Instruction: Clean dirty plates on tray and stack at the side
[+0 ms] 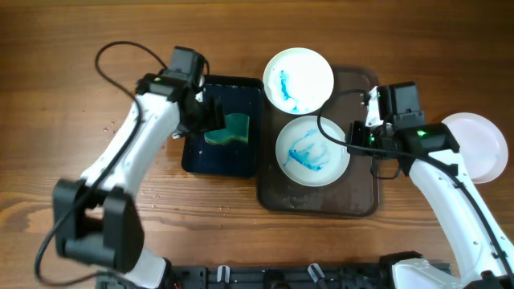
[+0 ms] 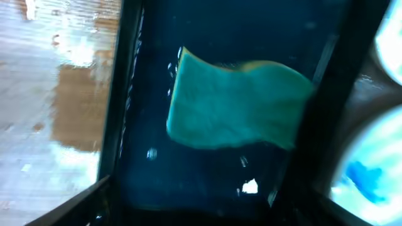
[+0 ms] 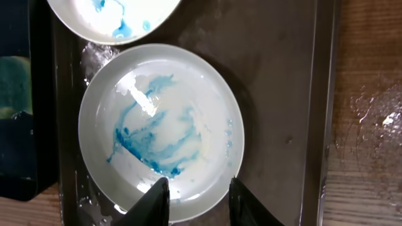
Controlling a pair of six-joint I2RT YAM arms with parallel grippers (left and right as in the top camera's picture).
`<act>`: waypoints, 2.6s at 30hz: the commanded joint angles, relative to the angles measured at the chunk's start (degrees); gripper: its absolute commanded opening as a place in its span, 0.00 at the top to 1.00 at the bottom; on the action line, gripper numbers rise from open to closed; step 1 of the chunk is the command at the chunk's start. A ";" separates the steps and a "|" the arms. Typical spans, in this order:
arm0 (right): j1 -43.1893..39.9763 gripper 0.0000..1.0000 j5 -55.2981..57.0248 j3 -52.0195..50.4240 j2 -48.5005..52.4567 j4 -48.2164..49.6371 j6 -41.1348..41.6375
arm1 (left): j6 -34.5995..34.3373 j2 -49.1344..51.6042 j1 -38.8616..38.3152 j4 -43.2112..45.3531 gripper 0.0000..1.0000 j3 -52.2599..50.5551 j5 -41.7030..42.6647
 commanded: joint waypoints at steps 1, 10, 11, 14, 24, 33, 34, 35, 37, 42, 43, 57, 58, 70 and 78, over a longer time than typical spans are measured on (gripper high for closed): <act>0.28 0.69 -1.33 -1.33 0.81 -0.55 1.44 | -0.31 8.50 -0.85 5.55 0.29 -0.70 1.16; 0.28 0.70 -1.55 -1.73 0.83 -1.05 1.38 | 0.11 14.56 -3.74 12.55 0.90 -0.42 1.90; 0.28 0.70 -1.55 -1.73 0.83 -1.05 1.38 | 0.11 14.16 -3.67 11.61 0.82 0.09 1.90; 0.28 0.70 -1.55 -1.73 0.83 -1.07 1.40 | 0.13 12.22 -3.52 5.38 0.42 4.28 1.92; 0.28 0.70 -1.51 -1.73 0.83 -1.20 1.40 | 0.11 9.62 -4.87 1.70 0.21 9.03 2.64; 0.28 0.71 -1.53 -1.73 0.83 -1.75 1.40 | -0.15 22.12 -6.36 5.77 0.77 5.11 -1.53; 0.28 0.71 -1.53 -1.73 0.83 -1.79 1.42 | -0.15 22.21 -6.36 5.38 0.94 5.11 -1.55; 0.28 0.71 -1.53 -1.73 0.83 -1.81 1.42 | -0.15 22.14 -6.34 5.22 0.96 5.14 -1.55; 0.28 0.70 -1.49 -1.73 0.85 -1.77 1.88 | -0.13 20.87 -6.21 4.50 0.96 5.55 -1.55; 0.28 0.70 4.11 -1.73 0.98 -4.20 7.61 | -0.11 15.43 -6.21 -1.07 0.69 9.35 -1.51; 0.28 0.70 4.66 -1.73 1.25 -4.74 8.46 | -0.11 14.32 -6.21 -1.70 0.57 9.53 -1.51; 0.28 0.74 -1.11 -1.77 15.82 -2.95 3.67 | -0.33 15.08 -6.34 9.14 0.96 -3.37 -1.33; 0.28 0.74 -1.11 -1.77 16.85 -2.73 3.15 | -0.35 14.80 -6.19 8.68 0.96 -2.84 -1.31; 0.28 0.96 4.20 -1.77 25.75 3.56 1.42 | 0.13 3.80 -8.96 -8.02 0.96 17.35 0.70; 0.26 0.72 6.08 -1.16 23.43 8.17 -4.22 | -0.11 4.15 -12.41 -5.29 0.96 17.33 9.88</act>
